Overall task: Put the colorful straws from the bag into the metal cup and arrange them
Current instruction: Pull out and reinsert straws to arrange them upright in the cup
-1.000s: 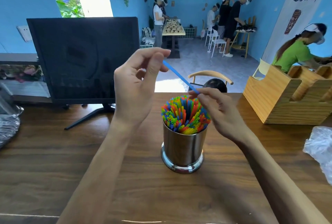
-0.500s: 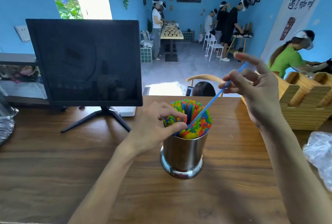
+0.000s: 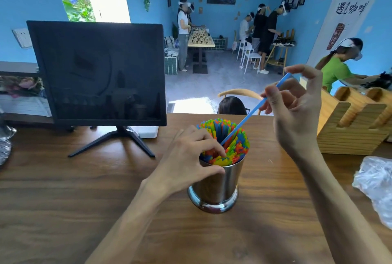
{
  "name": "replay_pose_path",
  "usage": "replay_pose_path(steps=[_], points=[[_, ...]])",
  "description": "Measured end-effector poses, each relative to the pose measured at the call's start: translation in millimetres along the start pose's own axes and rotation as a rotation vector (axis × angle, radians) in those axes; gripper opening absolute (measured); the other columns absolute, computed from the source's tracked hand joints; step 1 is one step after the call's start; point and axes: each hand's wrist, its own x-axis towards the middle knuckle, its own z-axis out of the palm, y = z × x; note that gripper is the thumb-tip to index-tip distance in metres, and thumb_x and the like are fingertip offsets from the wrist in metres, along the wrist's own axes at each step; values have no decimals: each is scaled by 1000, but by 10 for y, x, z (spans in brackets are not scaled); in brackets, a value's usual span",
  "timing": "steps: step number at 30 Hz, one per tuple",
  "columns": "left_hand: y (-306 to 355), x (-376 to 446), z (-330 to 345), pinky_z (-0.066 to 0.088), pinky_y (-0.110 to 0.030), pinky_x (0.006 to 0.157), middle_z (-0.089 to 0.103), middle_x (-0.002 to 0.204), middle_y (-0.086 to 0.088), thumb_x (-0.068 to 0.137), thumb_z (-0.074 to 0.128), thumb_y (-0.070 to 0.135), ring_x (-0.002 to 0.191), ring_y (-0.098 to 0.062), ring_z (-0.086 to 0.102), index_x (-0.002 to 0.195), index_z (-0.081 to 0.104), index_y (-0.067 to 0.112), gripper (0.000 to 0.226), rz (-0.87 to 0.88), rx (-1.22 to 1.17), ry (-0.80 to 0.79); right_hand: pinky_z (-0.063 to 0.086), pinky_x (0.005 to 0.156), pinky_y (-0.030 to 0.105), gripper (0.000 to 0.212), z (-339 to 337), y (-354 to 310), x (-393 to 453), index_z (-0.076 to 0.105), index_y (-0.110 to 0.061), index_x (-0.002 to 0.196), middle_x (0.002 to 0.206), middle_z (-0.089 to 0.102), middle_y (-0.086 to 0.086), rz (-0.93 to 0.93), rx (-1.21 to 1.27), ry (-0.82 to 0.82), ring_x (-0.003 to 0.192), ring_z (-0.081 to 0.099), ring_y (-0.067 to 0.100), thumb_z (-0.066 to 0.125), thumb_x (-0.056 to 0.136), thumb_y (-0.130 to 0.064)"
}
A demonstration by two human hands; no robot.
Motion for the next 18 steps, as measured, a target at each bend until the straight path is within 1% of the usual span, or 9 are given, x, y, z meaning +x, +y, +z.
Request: replay_pose_path(steps=[2,4,5,7,8,10,13,15,18], points=[[-15,-7,10,43,-37,85,54,94,22,73,89,44,94,-7,47,93,78,35,25,7,-10,0,53,64,24,35,60,48,-72,45,-31,116,82,68,-7,-2,-90,-64,71,69,11,71,97,-19],[-31,-5,21,46,-37,84,56,92,22,74,89,41,93,-6,47,91,79,34,21,9,-26,11,52,67,24,22,146,119,-201,58,-25,111,88,69,-9,-50,-285,-239,79,66,6,72,95,-24],[-38,-5,26,47,-37,83,59,91,21,75,89,39,92,-6,48,91,80,33,20,4,-39,11,51,70,24,14,184,155,-277,65,-20,104,90,69,-9,-85,-369,-338,82,64,5,72,94,-28],[-51,-8,35,51,-39,81,65,91,18,76,89,36,92,-10,52,90,81,32,17,-10,-67,12,46,78,17,18,221,207,-402,75,-19,92,92,69,-11,-76,-476,-488,91,61,8,71,91,-37],[-61,-8,33,52,-39,80,67,90,17,77,89,35,93,-12,53,89,81,31,15,-13,-74,23,43,81,13,21,224,213,-439,78,-20,91,93,70,-12,-33,-504,-517,96,59,8,70,90,-40],[-64,-6,17,50,-36,80,70,91,16,77,89,33,93,-13,53,89,82,31,14,-9,-65,58,43,85,15,24,195,204,-448,81,-20,92,94,72,-11,60,-492,-503,101,58,9,69,91,-41],[-51,5,-29,49,-29,81,70,89,18,78,88,30,91,-9,53,91,83,31,14,2,-58,116,47,91,29,26,169,163,-402,82,-16,96,99,73,-7,105,-449,-463,104,60,11,67,94,-36],[-38,32,-83,49,-26,80,65,88,17,78,88,30,89,-9,57,93,81,35,17,-55,-131,180,48,94,35,29,168,118,-380,81,-16,103,105,72,-7,128,-399,-455,109,61,14,62,98,-37],[5,156,-180,45,-15,71,68,84,10,80,86,30,79,-11,60,95,79,41,19,-102,-289,301,45,100,29,31,195,35,-364,75,-28,117,116,68,-15,176,-290,-490,119,58,10,53,102,-45]])
